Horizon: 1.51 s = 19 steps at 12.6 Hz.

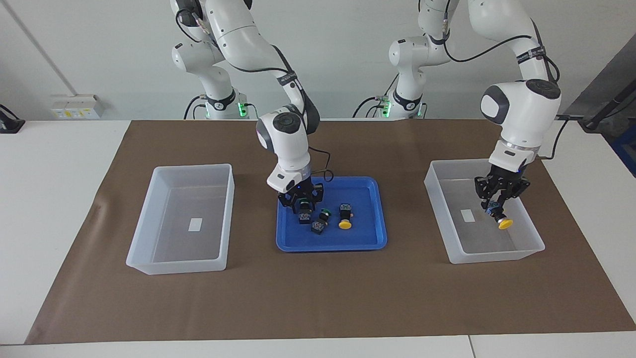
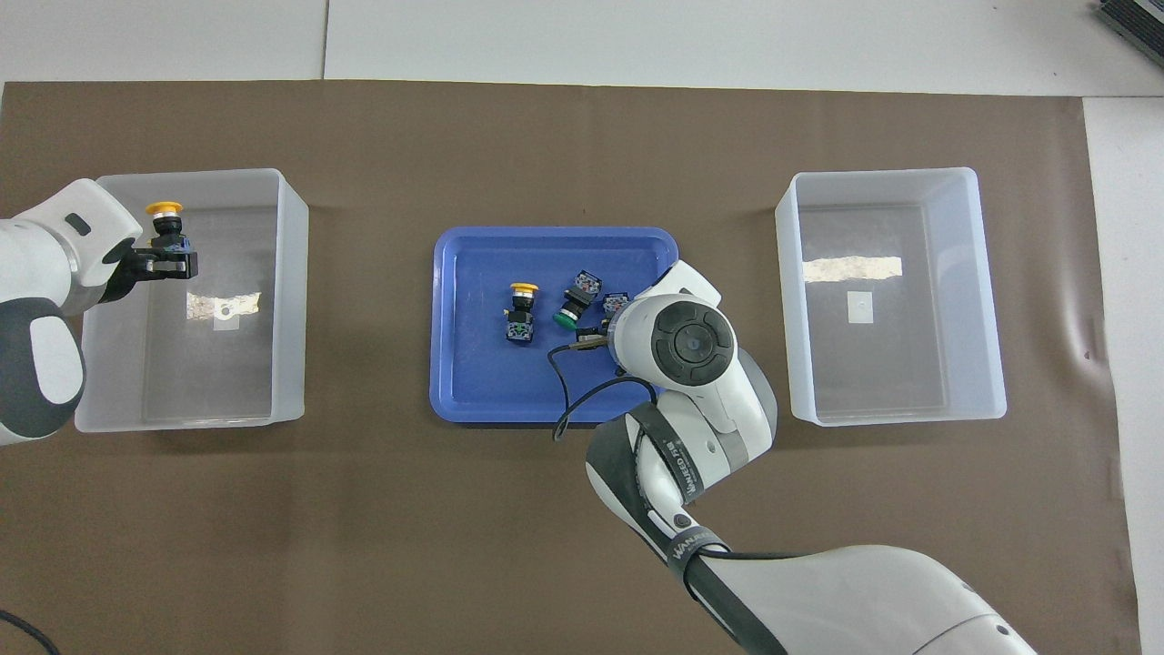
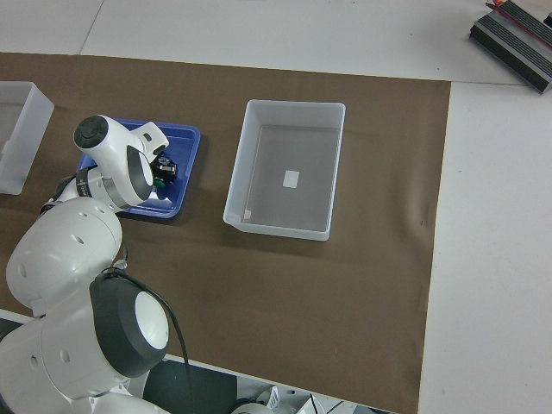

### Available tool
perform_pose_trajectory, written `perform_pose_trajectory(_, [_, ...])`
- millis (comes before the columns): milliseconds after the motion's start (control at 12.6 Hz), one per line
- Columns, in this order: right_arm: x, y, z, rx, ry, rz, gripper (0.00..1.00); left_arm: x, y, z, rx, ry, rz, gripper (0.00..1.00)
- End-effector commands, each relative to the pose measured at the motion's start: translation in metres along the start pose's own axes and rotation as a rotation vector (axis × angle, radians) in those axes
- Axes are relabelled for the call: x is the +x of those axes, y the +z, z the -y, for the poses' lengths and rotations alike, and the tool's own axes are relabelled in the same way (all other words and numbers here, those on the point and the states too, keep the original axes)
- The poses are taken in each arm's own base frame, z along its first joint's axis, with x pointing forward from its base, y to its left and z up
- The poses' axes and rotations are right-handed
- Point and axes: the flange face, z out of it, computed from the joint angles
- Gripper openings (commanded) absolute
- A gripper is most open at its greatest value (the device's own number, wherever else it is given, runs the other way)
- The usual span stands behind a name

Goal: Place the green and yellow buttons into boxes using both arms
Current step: 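Release the yellow button while the right gripper carries the green button to the right box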

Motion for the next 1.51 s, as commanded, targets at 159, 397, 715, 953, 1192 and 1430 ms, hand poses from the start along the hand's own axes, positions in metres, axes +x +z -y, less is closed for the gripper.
perform_pose_trajectory(159, [0.047,-0.133,-0.055,0.003,0.12,0.016,0.0,-0.004,0.034,-0.001,-0.013,0.002,-0.005,0.0])
perform_pose_trajectory(397, [0.066,-0.173,-0.156,-0.025,0.14,0.006,0.0,-0.01,0.052,-0.005,-0.016,0.007,0.009,0.0])
perform_pose_trajectory(715, [0.073,-0.164,-0.284,-0.062,0.082,0.011,0.0,-0.003,0.082,-0.007,-0.014,0.013,-0.012,0.0])
perform_pose_trajectory(953, [0.067,-0.12,-0.339,-0.083,0.073,-0.001,0.0,0.006,0.086,-0.005,-0.012,0.014,-0.029,0.29])
perform_pose_trajectory(1192, [0.069,-0.082,-0.358,-0.087,0.104,-0.011,0.0,0.021,0.068,-0.011,-0.015,0.023,-0.041,0.96])
perform_pose_trajectory(1430, [0.07,-0.054,-0.354,-0.09,0.107,-0.022,0.0,0.034,0.016,-0.028,-0.023,0.049,-0.049,1.0])
